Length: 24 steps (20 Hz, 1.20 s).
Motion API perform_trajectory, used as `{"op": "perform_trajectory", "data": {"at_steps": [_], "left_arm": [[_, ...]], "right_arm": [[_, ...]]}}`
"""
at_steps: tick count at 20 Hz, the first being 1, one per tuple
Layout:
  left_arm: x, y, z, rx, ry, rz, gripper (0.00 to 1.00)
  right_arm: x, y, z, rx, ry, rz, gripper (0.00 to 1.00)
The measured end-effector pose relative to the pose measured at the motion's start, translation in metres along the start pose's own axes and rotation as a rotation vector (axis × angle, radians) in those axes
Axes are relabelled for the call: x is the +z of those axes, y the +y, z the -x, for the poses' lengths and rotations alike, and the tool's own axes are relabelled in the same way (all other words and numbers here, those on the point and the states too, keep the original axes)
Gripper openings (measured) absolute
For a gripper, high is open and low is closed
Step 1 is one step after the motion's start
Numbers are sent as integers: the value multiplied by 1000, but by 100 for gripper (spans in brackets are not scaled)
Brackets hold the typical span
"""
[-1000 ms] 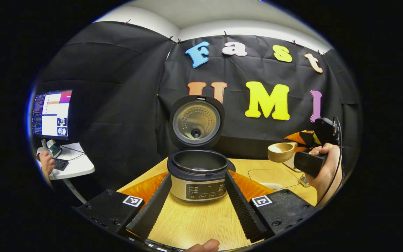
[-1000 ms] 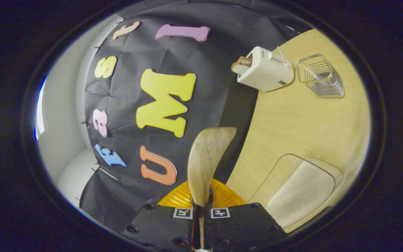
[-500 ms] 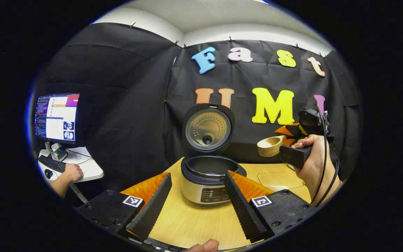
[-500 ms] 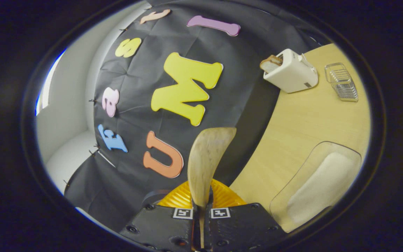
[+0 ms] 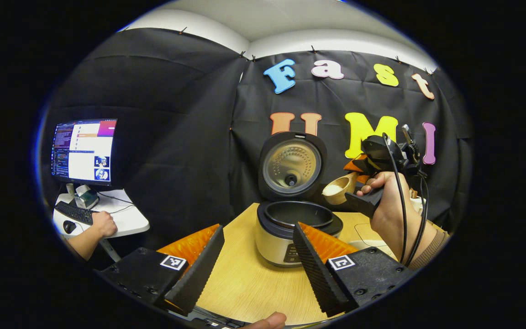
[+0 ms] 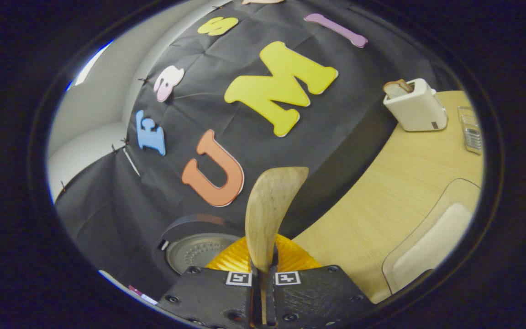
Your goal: Close the left gripper, press the button to open the rice cooker; take a wooden spoon from the chopstick holder with the right hand, scoop a spoonful of rice and pour it into the rice cooker, then put the wooden spoon back into the chopstick holder.
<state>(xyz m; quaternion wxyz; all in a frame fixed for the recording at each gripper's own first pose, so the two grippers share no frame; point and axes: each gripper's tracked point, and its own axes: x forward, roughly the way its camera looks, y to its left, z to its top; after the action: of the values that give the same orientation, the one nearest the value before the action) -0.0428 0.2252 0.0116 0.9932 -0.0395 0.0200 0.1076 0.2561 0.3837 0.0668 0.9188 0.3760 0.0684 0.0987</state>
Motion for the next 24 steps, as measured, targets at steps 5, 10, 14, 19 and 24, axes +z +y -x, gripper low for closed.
{"op": "perform_trajectory", "data": {"at_steps": [5, 10, 14, 19, 24], "left_arm": [[-5, 22, -4, 53, 11, 15, 97], [-1, 17, -3, 57, 9, 9, 97], [4, 12, 0, 47, -12, -9, 97], [-1, 17, -1, 66, 2, -25, 97], [0, 17, -1, 72, 0, -29, 96]], "right_arm": [[-15, 13, -19, -2, 10, 157, 4], [-27, 24, -32, 1, 14, 347, 4], [-34, 33, -34, 27, 9, 540, 4], [-43, 57, -31, 89, -24, 737, 4], [-61, 85, -22, 175, -67, 1010, 4]]}}
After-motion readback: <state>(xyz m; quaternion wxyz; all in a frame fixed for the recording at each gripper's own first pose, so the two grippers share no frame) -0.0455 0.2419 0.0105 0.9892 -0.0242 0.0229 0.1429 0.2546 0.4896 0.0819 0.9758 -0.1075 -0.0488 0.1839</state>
